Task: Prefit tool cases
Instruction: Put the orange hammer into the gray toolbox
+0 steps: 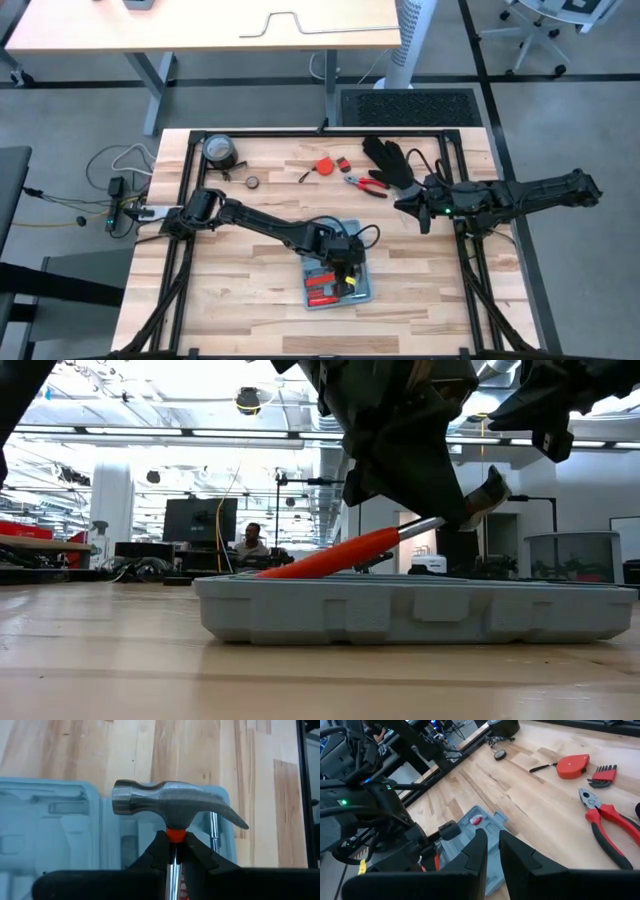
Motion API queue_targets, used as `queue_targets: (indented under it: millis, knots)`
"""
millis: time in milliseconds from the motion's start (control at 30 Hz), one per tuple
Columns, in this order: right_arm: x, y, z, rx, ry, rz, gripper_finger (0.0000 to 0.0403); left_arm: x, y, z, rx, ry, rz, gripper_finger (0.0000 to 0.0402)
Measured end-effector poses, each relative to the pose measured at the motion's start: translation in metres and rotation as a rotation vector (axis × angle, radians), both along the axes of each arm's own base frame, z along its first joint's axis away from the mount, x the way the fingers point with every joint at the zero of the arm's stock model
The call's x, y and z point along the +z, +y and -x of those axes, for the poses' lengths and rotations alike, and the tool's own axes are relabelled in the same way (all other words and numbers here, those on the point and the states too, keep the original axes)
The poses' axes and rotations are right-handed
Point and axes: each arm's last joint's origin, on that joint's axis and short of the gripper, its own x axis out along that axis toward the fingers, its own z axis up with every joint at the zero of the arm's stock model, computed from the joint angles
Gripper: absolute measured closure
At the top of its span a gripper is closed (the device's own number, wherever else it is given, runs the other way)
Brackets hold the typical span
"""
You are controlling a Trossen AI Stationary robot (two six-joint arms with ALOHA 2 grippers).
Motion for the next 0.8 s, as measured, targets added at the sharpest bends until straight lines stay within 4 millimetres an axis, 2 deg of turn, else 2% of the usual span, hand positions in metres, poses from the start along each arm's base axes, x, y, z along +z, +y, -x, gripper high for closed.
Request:
queue_targets:
  millis: [333,500,667,800]
  knots:
    - [0.0,0.0,0.0,-0.003,-0.002,-0.008,0.0344,0.0,-0.001,-0.001,-0.023,-0.015,0.014,0.038]
    - [0.0,0.0,0.0,-0.005,-0.004,-0.026,0.0344,-0.011,-0.002,-0.001,-0.009,-0.05,0.056,0.038]
    - [0.0,0.004,0.0,0.024,-0.001,-0.029,0.0344,-0.026,-0.001,0.006,0.013,0.014,0.078,0.0345]
    - [-0.001,0.006,0.001,0.034,0.01,-0.04,0.0344,-0.023,-0.004,0.004,-0.021,-0.022,0.09,0.0325]
